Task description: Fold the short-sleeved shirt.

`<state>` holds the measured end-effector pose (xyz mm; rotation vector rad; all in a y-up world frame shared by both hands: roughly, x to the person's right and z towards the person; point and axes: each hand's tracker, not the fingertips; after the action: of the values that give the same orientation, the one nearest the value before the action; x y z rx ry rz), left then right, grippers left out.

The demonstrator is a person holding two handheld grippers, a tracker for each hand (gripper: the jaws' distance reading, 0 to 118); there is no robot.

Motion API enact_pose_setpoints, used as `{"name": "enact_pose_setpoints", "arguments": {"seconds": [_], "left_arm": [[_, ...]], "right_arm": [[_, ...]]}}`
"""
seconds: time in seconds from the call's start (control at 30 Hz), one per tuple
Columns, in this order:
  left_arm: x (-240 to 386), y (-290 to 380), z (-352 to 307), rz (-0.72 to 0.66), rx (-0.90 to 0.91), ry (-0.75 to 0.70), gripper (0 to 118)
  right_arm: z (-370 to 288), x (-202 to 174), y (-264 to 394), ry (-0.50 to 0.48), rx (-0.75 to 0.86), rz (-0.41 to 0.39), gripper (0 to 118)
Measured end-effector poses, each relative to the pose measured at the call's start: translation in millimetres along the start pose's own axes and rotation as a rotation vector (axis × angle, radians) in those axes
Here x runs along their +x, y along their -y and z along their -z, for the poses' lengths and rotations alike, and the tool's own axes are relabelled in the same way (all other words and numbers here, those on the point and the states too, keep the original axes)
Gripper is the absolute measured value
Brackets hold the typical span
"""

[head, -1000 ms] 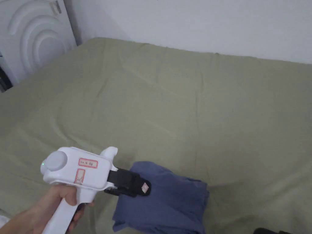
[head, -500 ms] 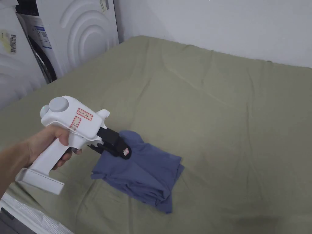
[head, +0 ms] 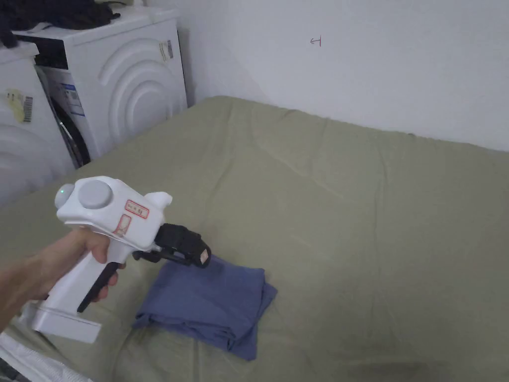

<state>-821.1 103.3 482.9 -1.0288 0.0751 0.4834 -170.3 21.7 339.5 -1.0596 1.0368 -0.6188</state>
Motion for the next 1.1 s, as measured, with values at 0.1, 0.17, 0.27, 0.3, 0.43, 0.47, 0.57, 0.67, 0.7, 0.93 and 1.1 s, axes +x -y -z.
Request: {"name": "enact_pose_setpoints", "arguments": {"seconds": [0.1,0.17,0.27,0.3,0.43,0.47,0.57,0.67,0.7,0.93,1.1], "left_arm": [[63,25,-7,0.007,0.14,0.079,0],[120,39,3,0.062,0.209,0.048,0],[188,52,23,0.047,0.29,0.087,0],[212,55,25,0.088,0.393,0.083,0],[317,89,16,0.177,0.55,0.084,0],[333,95,12,0.229,0.634,0.009,0],[378,110,2,0.304,0.758,-0.066,0],[395,115,-8,0.332,0.793,-0.071,0],[398,117,-10,0.344,0.797,-0.082,0],[397,128,-24,0.348,0.849,-0.143,0],[395,122,-27,0.353,0.86,-0.172,0]], "right_arm": [[-22,-23,-5,0.157,0.106,-0.098,0],[-36,-41,-8,0.326,0.191,-0.194,0],[-56,-71,-11,0.557,0.31,-0.353,0],[-63,-83,-13,0.626,0.342,-0.397,0],[-88,-114,-12,0.833,0.518,-0.58,0],[-92,-122,-10,0.87,0.553,-0.618,0],[-104,-142,-1,0.897,0.633,-0.683,0],[-111,-153,9,0.857,0.662,-0.72,1],[-112,-156,12,0.853,0.661,-0.729,1],[-107,-168,24,0.82,0.711,-0.793,1],[-101,-166,19,0.805,0.708,-0.777,1]]}}
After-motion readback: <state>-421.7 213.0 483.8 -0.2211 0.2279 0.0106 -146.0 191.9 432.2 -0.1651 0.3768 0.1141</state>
